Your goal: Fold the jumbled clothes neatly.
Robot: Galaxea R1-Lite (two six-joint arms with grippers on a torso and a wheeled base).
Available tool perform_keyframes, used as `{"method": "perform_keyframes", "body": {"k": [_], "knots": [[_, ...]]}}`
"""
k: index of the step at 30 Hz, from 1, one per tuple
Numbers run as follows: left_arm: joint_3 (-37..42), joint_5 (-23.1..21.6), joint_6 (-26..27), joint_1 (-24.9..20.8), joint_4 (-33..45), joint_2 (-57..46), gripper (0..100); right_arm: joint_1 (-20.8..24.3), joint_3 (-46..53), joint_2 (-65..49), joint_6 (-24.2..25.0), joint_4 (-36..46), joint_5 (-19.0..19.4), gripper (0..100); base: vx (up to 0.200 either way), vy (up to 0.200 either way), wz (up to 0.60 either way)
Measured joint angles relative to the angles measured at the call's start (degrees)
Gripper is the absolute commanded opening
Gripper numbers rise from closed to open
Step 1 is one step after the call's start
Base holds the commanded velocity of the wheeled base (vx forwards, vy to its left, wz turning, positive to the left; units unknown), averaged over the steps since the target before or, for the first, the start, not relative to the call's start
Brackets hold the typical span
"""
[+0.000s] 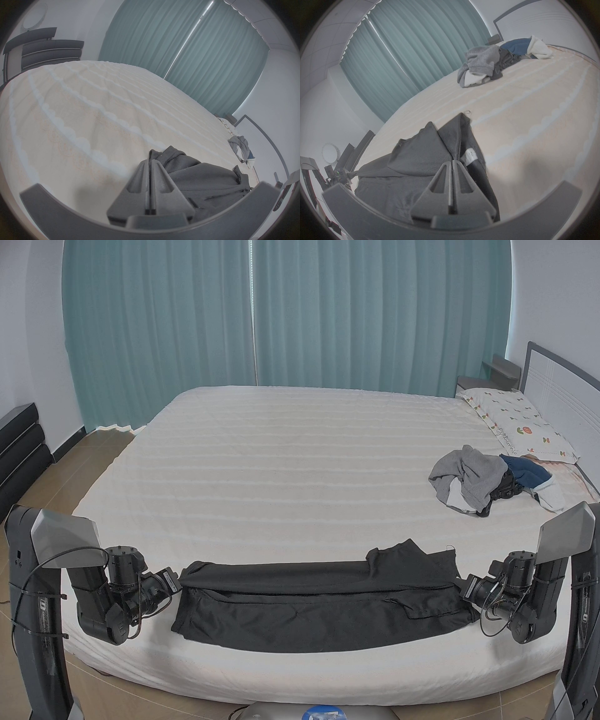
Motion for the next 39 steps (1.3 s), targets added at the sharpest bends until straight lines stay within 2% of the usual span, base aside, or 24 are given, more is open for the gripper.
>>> {"method": "perform_keyframes", "body": {"k": [11, 12, 20, 26, 32, 35, 39], "knots": [[1.94, 0.00, 0.00, -0.27, -0.09, -0.28, 0, -1.05, 0.85, 2.34, 0.62, -0.01, -0.45, 0, 0.000, 0.000, 0.00], [2.23, 0.00, 0.01, -0.35, -0.09, -0.35, 100, -1.12, 0.80, 2.50, 0.62, -0.01, -0.40, 100, 0.000, 0.000, 0.00], [3.43, -0.01, -0.11, -0.68, -0.02, -1.60, 100, -1.02, 0.56, 1.13, 1.12, 0.02, -0.35, 100, 0.000, 0.000, 0.00], [3.91, -0.09, -0.54, -0.44, 0.05, -3.74, 100, -1.07, 0.41, -2.10, 6.35, 0.02, -0.43, 100, 0.000, 0.000, 0.00], [0.94, -0.66, -2.71, 0.33, 1.87, -5.75, 100, -1.38, -3.25, -3.67, 7.83, 0.54, -0.24, 100, 0.000, 0.000, 0.00], [-2.60, -0.80, -4.71, 0.30, 6.33, -6.19, 100, -1.16, -6.03, -3.83, 8.92, 3.63, -0.10, 100, 0.000, 0.000, 0.00], [-9.26, -1.87, -8.89, 0.23, 17.41, -6.41, 100, -0.55, -10.36, -3.80, 13.74, 8.02, 0.04, 100, 0.000, 0.000, 0.00]]}}
